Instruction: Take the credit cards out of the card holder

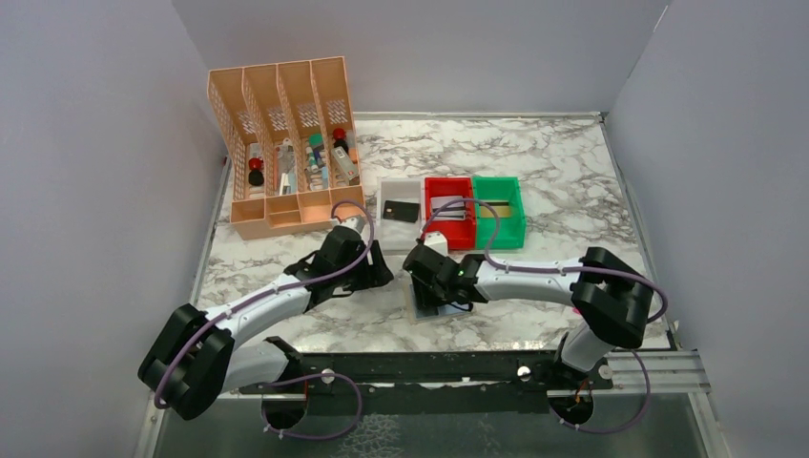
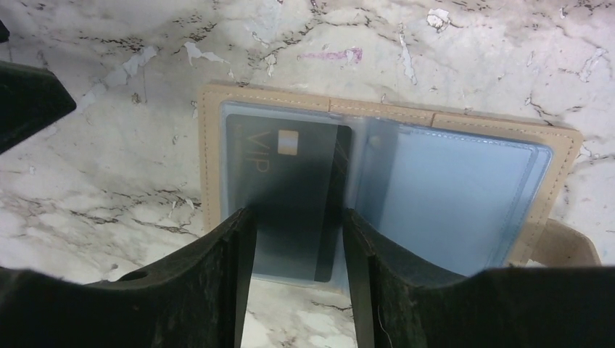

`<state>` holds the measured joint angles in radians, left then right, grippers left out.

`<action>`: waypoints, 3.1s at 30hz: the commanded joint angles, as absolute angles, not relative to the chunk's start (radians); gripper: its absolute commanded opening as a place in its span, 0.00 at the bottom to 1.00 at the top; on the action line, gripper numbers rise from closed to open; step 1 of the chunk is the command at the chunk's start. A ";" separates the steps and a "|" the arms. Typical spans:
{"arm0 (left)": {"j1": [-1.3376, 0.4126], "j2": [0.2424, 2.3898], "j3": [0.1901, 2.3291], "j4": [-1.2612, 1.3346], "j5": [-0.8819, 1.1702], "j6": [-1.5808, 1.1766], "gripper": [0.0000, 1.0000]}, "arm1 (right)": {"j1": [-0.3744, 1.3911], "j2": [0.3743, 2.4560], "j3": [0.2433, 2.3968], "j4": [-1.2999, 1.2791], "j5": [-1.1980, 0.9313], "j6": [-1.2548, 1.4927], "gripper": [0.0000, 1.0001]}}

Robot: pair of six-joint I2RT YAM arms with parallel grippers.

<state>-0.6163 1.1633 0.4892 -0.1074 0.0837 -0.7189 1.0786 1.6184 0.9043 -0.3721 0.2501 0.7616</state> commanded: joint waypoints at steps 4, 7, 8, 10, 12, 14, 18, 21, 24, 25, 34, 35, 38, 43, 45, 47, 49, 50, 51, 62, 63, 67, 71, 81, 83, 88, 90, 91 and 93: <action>-0.614 1.149 0.451 -0.047 0.135 -0.752 0.67 | 1.133 1.679 0.971 -0.444 0.342 0.793 0.55; -0.614 1.142 0.445 -0.042 0.132 -0.753 0.67 | 1.135 1.704 0.980 -0.441 0.336 0.793 0.55; -0.614 1.141 0.443 -0.040 0.132 -0.753 0.67 | 1.134 1.716 0.985 -0.450 0.342 0.800 0.55; -0.614 1.140 0.442 -0.040 0.134 -0.753 0.67 | 1.135 1.736 0.980 -0.458 0.353 0.813 0.50; -0.615 1.140 0.440 -0.039 0.140 -0.755 0.67 | 1.134 1.744 0.971 -0.464 0.366 0.831 0.41; -0.614 1.140 0.437 -0.036 0.145 -0.755 0.66 | 1.135 1.741 0.964 -0.460 0.372 0.836 0.34; -0.614 1.149 0.434 -0.021 0.159 -0.752 0.66 | 1.135 1.740 0.967 -0.459 0.383 0.836 0.17; -0.616 1.170 0.438 -0.016 0.176 -0.745 0.66 | 1.134 1.742 0.974 -0.452 0.376 0.827 0.08; -0.616 1.184 0.444 -0.015 0.189 -0.737 0.65 | 1.134 1.729 0.957 -0.414 0.347 0.822 0.04; -0.617 1.187 0.445 -0.015 0.192 -0.736 0.65 | 1.135 1.720 0.952 -0.400 0.337 0.824 0.02; -0.623 1.186 0.438 -0.004 0.214 -0.735 0.65 | 1.109 1.570 0.846 -0.221 0.218 0.821 0.01; -0.624 1.192 0.437 -0.001 0.219 -0.735 0.65 | 1.098 1.553 0.834 -0.198 0.195 0.823 0.01; -0.625 1.210 0.438 0.007 0.237 -0.735 0.65 | 1.076 1.510 0.797 -0.156 0.164 0.836 0.01; -0.635 1.225 0.426 0.032 0.252 -0.743 0.65 | 1.047 1.473 0.762 -0.139 0.144 0.847 0.01; -0.639 1.228 0.421 0.041 0.257 -0.750 0.65 | 1.045 1.470 0.758 -0.147 0.154 0.844 0.02; -0.643 1.234 0.417 0.050 0.261 -0.758 0.64 | 1.043 1.471 0.755 -0.156 0.162 0.839 0.01; -0.648 1.239 0.414 0.056 0.260 -0.765 0.64 | 1.043 1.475 0.760 -0.156 0.152 0.818 0.04; -0.650 1.239 0.411 0.058 0.256 -0.769 0.63 | 1.042 1.480 0.767 -0.159 0.142 0.806 0.09; -0.650 1.239 0.406 0.061 0.252 -0.780 0.62 | 1.043 1.488 0.776 -0.170 0.132 0.793 0.14; -0.667 1.222 0.377 0.089 0.258 -0.817 0.58 | 1.043 1.554 0.796 -0.231 0.123 0.755 0.38; -0.670 1.221 0.374 0.091 0.257 -0.820 0.58 | 1.043 1.561 0.788 -0.220 0.117 0.759 0.38; -0.675 1.218 0.352 0.100 0.253 -0.838 0.57 | 1.043 1.585 0.760 -0.213 0.128 0.799 0.37; -0.682 1.230 0.320 0.149 0.269 -0.867 0.57 | 1.042 1.594 0.726 -0.212 0.152 0.843 0.34; -0.730 1.313 0.292 0.272 0.279 -0.928 0.46 | 1.011 1.604 0.640 -0.187 0.164 0.932 0.24; -0.739 1.321 0.290 0.281 0.265 -0.937 0.44 | 1.003 1.600 0.624 -0.173 0.154 0.935 0.24; -0.755 1.319 0.296 0.310 0.253 -0.952 0.40 | 0.996 1.608 0.615 -0.155 0.135 0.935 0.23; -0.760 1.306 0.300 0.314 0.247 -0.957 0.39 | 0.997 1.611 0.615 -0.152 0.133 0.936 0.23; -0.761 1.296 0.300 0.316 0.242 -0.962 0.38 | 0.995 1.610 0.615 -0.152 0.133 0.938 0.23; -0.765 1.277 0.297 0.328 0.240 -0.968 0.36 | 0.995 1.610 0.612 -0.147 0.132 0.939 0.23</action>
<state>-0.7341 1.2961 0.3153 0.3134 0.2298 -0.9451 1.0000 1.5291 0.6743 -0.0723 0.1143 0.9417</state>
